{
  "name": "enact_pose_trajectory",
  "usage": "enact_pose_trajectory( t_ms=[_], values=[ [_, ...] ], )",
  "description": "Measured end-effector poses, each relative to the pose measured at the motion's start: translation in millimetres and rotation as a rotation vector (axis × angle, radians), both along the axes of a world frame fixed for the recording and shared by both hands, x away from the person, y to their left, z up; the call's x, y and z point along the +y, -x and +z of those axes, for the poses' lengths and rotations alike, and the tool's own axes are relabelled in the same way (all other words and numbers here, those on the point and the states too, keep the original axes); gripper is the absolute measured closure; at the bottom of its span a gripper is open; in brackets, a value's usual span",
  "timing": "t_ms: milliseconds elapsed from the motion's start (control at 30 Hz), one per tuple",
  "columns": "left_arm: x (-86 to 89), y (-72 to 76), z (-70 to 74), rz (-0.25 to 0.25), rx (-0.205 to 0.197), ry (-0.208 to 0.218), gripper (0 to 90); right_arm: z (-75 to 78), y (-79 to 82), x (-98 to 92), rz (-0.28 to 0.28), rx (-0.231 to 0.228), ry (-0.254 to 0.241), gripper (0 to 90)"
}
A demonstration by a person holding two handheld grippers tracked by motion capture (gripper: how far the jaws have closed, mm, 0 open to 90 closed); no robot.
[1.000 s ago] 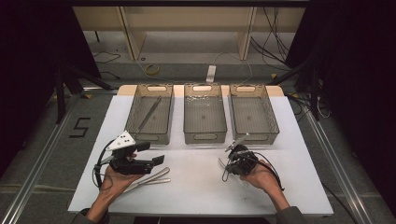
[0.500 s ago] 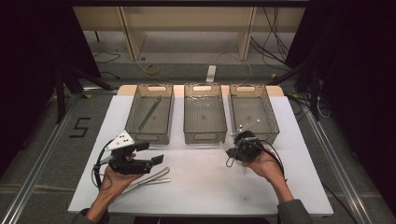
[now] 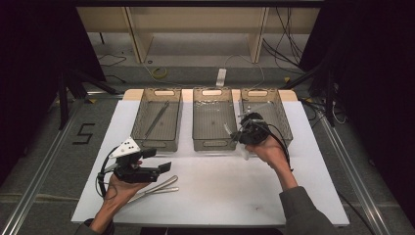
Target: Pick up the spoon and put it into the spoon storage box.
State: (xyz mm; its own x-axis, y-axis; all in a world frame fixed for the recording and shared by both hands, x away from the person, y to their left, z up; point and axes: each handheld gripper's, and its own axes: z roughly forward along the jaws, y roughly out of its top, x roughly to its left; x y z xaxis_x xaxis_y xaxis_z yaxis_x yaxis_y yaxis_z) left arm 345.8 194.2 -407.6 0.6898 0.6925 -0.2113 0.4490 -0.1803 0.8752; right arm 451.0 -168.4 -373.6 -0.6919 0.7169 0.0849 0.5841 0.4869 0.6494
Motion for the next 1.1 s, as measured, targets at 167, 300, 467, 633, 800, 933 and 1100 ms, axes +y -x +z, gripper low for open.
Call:
enact_pose_trajectory(
  t_ms=[167, 300, 467, 633, 800, 933, 1100],
  values=[
    [0.5, 0.5, 0.4, 0.003, -0.003, 0.001, 19.2, 9.1, -15.6, 8.4, -0.022, -0.011, -0.005, 86.6],
    [1.0, 0.3, 0.3, 0.006, -0.005, 0.007, 19.2, 13.7, -26.3, 14.2, -0.035, -0.020, -0.011, 86.6],
    [1.2, 0.3, 0.4, 0.004, -0.007, 0.003, 19.2, 16.0, -38.8, 20.6, -0.054, -0.023, -0.031, 86.6],
    [1.6, 0.5, 0.7, 0.004, -0.008, 0.003, 19.2, 14.0, -50.7, 27.0, -0.078, -0.025, -0.025, 86.6],
    [1.5, 0.9, 1.2, 0.005, -0.013, 0.005, 19.2, 12.4, -59.8, 34.2, -0.093, -0.025, -0.030, 86.5],
    [1.5, 1.0, 1.3, 0.005, -0.015, 0.004, 19.3, 11.7, -66.1, 41.2, -0.104, -0.025, -0.033, 86.5],
    [1.9, 1.3, 1.6, 0.006, -0.016, 0.006, 19.2, 11.6, -72.6, 48.8, -0.116, -0.028, -0.032, 86.5]
  ],
)
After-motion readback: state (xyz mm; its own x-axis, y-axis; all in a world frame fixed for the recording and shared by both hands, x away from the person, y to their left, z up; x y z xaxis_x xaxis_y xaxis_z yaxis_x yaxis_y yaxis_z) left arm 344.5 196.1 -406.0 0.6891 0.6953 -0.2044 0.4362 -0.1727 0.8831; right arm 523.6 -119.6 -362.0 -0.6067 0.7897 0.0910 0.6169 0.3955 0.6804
